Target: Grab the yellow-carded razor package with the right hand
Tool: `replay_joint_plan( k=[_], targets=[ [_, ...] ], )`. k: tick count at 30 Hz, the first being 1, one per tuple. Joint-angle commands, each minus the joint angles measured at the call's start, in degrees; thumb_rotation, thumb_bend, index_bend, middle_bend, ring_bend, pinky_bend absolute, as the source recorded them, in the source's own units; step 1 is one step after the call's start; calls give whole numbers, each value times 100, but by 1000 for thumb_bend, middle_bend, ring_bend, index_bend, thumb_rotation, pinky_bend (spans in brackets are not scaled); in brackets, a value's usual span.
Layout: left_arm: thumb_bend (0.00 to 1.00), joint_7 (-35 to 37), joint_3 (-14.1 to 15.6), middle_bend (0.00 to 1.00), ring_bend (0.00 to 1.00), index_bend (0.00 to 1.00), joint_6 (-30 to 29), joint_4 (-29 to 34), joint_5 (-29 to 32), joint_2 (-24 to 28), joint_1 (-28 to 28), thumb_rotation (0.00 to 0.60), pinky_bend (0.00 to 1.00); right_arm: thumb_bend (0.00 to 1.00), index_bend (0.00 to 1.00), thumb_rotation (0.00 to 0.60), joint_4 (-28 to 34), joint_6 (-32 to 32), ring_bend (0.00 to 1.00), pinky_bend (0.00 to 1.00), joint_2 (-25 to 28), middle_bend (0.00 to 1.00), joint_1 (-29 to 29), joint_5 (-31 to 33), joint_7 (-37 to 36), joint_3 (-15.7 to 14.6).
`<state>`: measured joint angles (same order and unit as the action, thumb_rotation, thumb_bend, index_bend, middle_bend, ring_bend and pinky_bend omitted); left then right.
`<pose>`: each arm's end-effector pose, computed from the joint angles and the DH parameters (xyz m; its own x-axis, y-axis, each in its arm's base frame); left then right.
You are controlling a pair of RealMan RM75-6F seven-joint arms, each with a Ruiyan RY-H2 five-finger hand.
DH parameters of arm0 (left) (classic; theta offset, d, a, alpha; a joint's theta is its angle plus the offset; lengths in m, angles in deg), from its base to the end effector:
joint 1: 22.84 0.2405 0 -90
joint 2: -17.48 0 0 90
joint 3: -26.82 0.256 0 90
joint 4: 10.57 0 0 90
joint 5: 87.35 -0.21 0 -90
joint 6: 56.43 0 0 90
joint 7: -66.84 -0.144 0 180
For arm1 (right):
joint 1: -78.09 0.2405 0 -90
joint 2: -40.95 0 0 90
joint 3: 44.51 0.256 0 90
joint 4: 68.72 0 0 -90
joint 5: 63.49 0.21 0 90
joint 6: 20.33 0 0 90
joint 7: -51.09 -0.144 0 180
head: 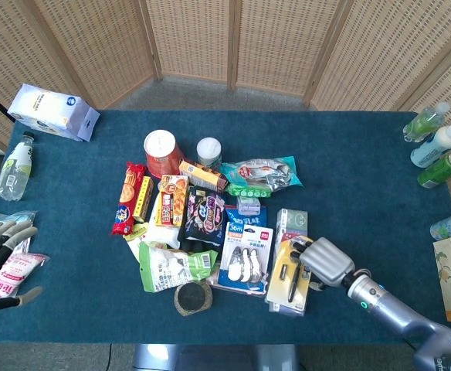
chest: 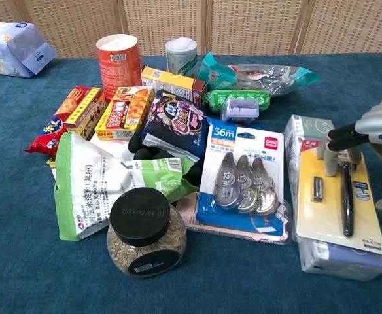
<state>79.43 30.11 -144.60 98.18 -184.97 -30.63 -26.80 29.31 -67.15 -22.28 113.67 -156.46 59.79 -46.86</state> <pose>-0.2529 0.1489 0.2007 0.1923 0.0957 0.9767 0.9714 -0.1601 -0.1756 -0.2101 -0.2638 0.0583 0.7272 -0.3373 0.5978 -0.6405 -0.6467 0.4142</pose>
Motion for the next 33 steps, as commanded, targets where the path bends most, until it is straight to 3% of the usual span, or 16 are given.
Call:
replay_joint_plan(
  k=[1, 19, 33],
  targets=[
    [170, 7, -9, 144, 111, 136, 29, -21, 8, -19, -19, 600, 0, 214, 541, 600, 66, -79, 562, 612, 52, 610, -22, 42, -14, 9],
    [170, 111, -32, 144, 111, 103, -92, -122, 0, -66, 34, 600, 0, 213, 560, 600, 245, -639, 599, 643, 284, 634, -24, 82, -250, 283],
    [169, 220, 68, 144, 111, 103, -281, -286, -189, -173, 164, 600, 0, 216, 558, 600, 411, -1448, 600, 644, 366, 631, -7, 543, -1319, 1090]
  ],
)
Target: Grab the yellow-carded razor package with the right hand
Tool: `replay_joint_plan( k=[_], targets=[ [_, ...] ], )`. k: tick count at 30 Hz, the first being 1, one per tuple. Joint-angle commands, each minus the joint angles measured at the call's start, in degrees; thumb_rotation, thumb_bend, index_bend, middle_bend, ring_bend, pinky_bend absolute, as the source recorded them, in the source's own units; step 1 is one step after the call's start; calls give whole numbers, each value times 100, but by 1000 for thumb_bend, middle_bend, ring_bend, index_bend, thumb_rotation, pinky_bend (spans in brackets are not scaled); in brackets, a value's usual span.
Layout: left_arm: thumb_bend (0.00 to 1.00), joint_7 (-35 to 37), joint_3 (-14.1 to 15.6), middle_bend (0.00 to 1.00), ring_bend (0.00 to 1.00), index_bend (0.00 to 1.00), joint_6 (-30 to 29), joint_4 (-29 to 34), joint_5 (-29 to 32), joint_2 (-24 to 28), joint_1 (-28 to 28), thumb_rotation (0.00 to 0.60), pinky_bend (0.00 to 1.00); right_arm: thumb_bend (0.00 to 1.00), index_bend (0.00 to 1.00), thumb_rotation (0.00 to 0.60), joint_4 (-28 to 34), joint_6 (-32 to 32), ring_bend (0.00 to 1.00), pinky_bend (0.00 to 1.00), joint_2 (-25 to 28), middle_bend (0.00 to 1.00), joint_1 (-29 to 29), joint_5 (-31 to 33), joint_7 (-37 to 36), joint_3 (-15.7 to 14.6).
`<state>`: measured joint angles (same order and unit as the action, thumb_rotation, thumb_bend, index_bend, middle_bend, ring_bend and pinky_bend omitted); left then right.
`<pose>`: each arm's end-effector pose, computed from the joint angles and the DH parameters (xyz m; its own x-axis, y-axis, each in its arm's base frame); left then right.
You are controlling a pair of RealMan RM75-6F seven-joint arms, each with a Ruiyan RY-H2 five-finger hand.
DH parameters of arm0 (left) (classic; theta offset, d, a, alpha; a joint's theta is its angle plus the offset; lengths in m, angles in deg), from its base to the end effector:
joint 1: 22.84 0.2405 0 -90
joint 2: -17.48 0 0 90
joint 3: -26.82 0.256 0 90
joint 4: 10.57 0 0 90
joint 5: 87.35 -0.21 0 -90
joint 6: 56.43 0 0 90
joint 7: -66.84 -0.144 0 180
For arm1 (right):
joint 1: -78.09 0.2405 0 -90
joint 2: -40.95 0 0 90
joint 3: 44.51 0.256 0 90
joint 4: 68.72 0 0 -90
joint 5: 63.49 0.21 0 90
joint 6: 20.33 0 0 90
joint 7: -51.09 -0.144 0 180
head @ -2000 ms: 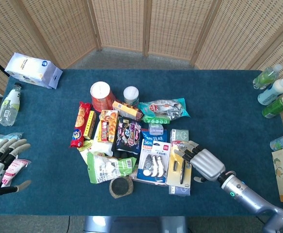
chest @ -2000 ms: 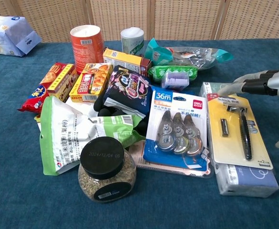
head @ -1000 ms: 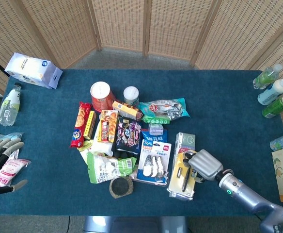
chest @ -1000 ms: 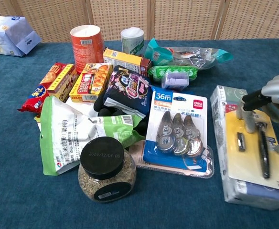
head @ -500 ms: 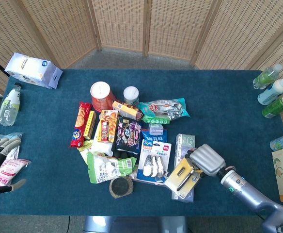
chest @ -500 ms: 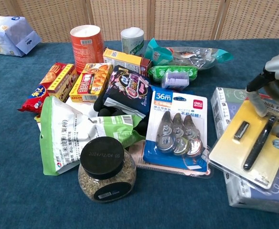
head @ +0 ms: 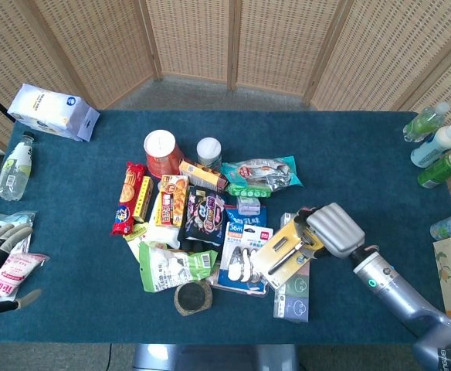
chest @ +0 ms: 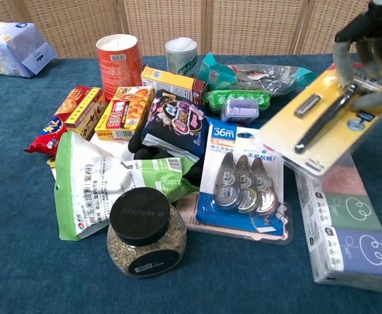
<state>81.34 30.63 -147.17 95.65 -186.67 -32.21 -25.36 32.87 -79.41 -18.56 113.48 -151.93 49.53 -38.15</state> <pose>-0.2588 0.1404 0.1997 0.1689 0.0779 0.9826 0.9735 -0.1689 -0.1539 -0.1621 -0.3036 0.1161 0.4578 -0.1868 0.8692 -0.7873 -0.5394 0.2987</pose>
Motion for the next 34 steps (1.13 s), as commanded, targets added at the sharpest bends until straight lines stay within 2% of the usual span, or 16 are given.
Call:
replay_joint_plan(
  k=[1, 11, 16, 20, 34],
  targets=[
    [170, 43, 23, 144, 111, 103, -35, -52, -26, -23, 29, 600, 0, 217, 558, 600, 73, -269, 600, 644, -7, 632, 27, 110, -384, 282],
    [170, 118, 88, 144, 111, 103, -159, -251, -92, -150, 132, 600, 0, 214, 569, 600, 215, -591, 600, 644, -182, 636, 306, 891, -1185, 1207],
    [170, 165, 114, 144, 111, 103, -234, -325, -89, -180, 195, 600, 0, 213, 565, 600, 259, -537, 599, 643, -211, 633, 453, 1216, -1241, 1476],
    [170, 150, 145, 144, 111, 103, -331, -373, -123, -183, 267, 600, 0, 210, 559, 600, 332, -469, 599, 644, -235, 625, 525, 1367, -1217, 1552],
    [170, 214, 166, 144, 112, 103, -482, -468, -218, -191, 343, 600, 0, 210, 556, 600, 408, -447, 599, 643, -289, 622, 535, 1412, -1060, 1492]
  ],
)
